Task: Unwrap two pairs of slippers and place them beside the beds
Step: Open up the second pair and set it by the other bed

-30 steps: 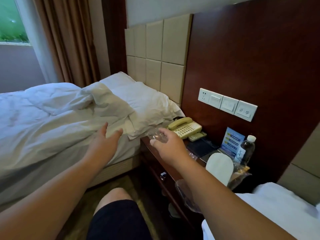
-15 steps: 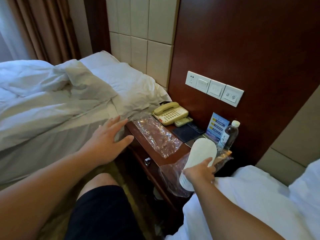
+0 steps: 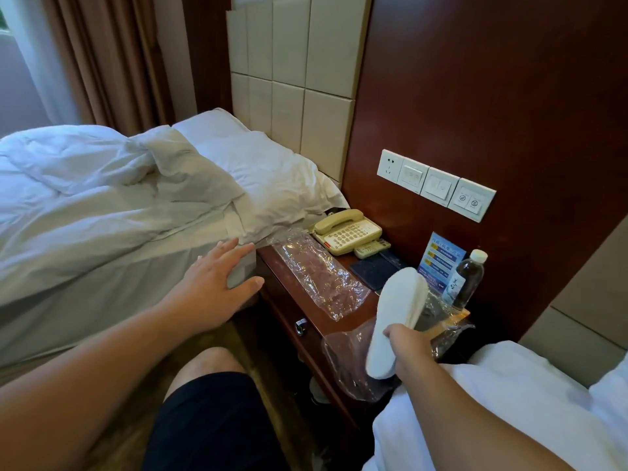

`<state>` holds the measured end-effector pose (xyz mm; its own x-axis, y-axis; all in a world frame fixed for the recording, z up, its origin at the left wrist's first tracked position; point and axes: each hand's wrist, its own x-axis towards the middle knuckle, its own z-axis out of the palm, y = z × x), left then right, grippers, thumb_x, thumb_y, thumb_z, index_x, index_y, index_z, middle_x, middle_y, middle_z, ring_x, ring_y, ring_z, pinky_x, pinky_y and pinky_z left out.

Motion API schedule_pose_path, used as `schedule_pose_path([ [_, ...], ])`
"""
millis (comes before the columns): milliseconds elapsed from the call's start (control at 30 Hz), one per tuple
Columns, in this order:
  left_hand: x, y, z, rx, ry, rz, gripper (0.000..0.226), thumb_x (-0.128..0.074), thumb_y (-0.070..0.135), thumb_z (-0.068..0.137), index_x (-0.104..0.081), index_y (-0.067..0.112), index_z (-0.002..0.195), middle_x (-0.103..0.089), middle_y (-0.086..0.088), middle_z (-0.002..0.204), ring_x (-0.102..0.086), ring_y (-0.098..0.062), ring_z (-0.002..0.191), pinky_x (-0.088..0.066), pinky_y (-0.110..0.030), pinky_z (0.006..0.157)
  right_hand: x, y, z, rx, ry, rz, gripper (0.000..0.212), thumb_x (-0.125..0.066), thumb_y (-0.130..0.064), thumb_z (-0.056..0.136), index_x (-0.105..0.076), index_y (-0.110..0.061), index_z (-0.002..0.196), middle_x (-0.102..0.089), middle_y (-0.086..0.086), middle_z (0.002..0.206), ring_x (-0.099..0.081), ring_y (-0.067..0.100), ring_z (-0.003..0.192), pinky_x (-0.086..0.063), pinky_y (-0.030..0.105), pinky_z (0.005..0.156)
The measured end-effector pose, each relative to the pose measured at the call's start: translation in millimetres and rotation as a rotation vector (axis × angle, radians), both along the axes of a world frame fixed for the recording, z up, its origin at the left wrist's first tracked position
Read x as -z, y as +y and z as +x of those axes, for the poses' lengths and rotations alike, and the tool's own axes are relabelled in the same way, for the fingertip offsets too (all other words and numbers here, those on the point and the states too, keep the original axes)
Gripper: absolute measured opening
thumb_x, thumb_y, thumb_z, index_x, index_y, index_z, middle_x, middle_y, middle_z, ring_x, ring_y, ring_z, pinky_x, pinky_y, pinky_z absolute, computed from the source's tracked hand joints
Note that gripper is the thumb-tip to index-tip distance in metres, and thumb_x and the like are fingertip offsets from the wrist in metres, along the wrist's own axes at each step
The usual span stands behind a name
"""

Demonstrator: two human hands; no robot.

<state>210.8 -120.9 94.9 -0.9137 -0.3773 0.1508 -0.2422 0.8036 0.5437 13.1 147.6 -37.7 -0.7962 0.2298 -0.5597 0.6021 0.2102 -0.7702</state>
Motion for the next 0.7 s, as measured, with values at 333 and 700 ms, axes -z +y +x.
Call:
schedule_pose_path([
  [333,-13,-4,-2,-0.017,0.064,0.157,0.067,-0.059,0.062,0.086,-0.035,0.047,0.147,-0.036,0.012,0.155,-0.035,-0.01,0.141,-0.029,-0.035,0.115,-90,-95,50,-0.155,0.666,-0.107,0.031,-0.069,-0.015,0.076,-0.044,-0.022,0.092,-0.059,-0.001,0.087,-0.056,0.01,0.066,-0.036,0.025,0.047],
  [700,-63,-35,24,-0.057,0.465,0.787,0.048,-0.073,0.036,0.085,-0.058,0.03,0.13,-0.072,0.006,0.118,-0.07,-0.012,0.103,-0.055,-0.042,0.095,-179,-201,145,-0.775,0.858,-0.59,0.041,-0.079,-0.025,0.064,-0.056,-0.024,0.098,-0.07,-0.004,0.103,-0.07,0.004,0.086,-0.06,0.027,0.071],
])
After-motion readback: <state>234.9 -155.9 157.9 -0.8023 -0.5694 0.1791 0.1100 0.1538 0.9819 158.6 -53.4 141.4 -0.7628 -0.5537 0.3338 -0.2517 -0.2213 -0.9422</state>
